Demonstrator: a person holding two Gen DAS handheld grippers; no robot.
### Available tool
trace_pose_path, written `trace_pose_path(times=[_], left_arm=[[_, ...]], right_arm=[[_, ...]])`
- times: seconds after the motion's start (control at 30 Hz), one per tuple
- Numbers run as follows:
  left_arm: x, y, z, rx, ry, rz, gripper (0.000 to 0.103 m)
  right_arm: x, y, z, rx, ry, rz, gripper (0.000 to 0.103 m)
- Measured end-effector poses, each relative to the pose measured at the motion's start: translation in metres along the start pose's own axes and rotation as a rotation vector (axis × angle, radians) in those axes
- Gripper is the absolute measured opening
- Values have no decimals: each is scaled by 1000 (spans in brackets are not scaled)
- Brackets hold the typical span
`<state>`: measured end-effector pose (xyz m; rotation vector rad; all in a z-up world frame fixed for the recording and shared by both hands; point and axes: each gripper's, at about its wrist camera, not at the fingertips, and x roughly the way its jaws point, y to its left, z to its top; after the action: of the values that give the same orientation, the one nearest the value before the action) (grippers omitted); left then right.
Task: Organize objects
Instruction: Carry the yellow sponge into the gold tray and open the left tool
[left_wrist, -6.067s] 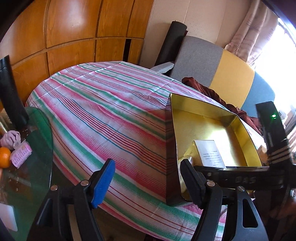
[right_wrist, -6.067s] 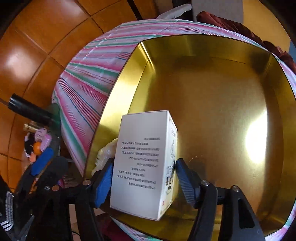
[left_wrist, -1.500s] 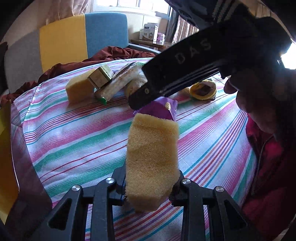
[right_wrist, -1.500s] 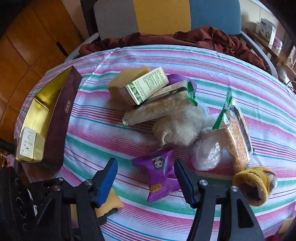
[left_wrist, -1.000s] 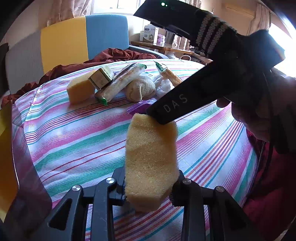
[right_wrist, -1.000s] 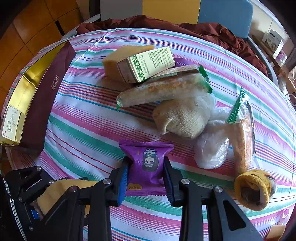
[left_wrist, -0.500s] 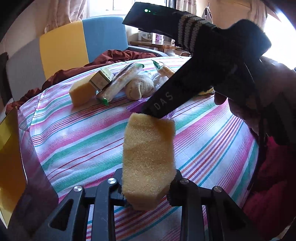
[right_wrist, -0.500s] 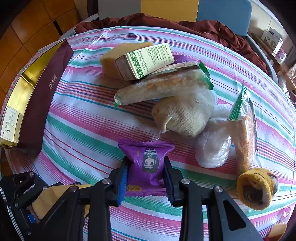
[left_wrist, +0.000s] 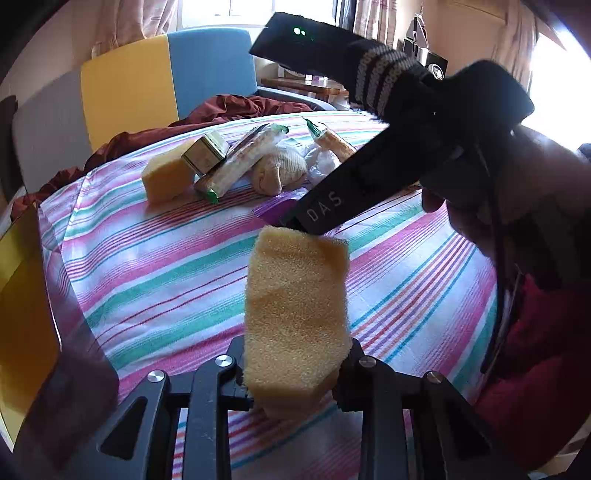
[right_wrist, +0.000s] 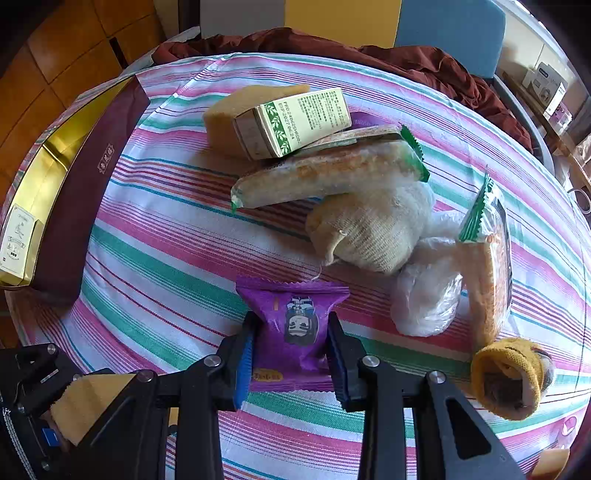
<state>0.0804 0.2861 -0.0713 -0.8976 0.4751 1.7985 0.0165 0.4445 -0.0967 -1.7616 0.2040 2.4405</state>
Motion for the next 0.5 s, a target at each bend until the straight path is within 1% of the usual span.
trace_pose_path(times=[0.07,0.17,0.27,0.33,0.4,0.43,0.5], left_arm=[[-9,0,3,-13,-9,-15,29],[-38,5,13,-44,-74,-47,29],[-69,23,25,-90,-140,-28,29],[-84,42,32,-132,-167,6,29],[-102,70,36,-188,-194,66,29],[-111,84,39,-211,-202,98,29],[-124,120,44,-266,-202,197,29]], right_arm=[[1,-1,2,1,0,2,35],[2,-3,4,-1,-2,2,35],[3,-4,7,-3,-4,-2,35],[4,-4,9,-7,-5,-7,35],[5,-5,10,-10,-7,-12,35],[5,-5,11,-10,-7,-14,35],[6,-6,13,-15,-8,-22,35]])
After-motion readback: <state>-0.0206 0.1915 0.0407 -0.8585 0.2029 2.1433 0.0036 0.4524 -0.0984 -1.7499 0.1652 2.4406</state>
